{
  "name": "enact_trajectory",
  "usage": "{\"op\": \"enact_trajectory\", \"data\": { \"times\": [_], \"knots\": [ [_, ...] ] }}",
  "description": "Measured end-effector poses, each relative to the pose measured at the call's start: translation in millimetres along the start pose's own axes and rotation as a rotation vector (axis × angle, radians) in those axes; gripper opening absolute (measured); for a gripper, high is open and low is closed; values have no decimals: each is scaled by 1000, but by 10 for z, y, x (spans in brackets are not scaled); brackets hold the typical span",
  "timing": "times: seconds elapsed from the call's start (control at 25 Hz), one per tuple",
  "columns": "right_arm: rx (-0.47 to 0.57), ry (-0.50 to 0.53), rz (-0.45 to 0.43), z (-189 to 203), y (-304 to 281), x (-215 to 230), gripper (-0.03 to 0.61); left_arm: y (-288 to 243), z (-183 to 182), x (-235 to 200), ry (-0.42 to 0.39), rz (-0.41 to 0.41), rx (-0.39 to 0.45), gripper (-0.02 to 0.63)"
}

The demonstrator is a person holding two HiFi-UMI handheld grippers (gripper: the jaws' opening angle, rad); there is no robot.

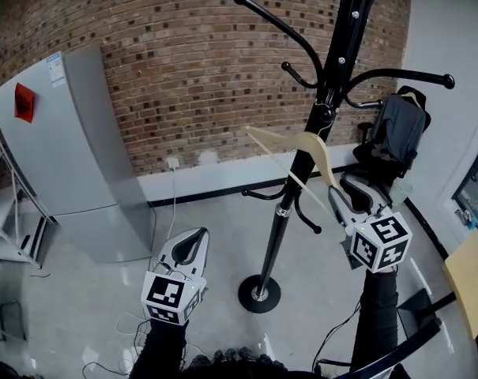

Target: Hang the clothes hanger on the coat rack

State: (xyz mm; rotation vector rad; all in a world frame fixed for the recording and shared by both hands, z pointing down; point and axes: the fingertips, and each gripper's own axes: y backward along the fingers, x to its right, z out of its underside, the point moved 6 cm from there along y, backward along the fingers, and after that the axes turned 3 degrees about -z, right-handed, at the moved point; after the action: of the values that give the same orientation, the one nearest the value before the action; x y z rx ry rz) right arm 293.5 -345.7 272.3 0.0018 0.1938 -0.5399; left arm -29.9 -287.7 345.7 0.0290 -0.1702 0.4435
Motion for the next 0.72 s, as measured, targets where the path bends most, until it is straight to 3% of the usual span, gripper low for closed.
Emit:
{"op": "enact_trajectory", "data": {
  "times": [0.36,0.56,0.72],
  "knots": [
    [81,60,103,-382,532,-219,101,180,-65,24,4,55,31,6],
    [74,162,208,-525,931,-492,100,387,-137,38,2,92,59,6],
    [101,139,228,-537,1166,-777,100,581,-132,15,1,120,77,6]
  ]
}}
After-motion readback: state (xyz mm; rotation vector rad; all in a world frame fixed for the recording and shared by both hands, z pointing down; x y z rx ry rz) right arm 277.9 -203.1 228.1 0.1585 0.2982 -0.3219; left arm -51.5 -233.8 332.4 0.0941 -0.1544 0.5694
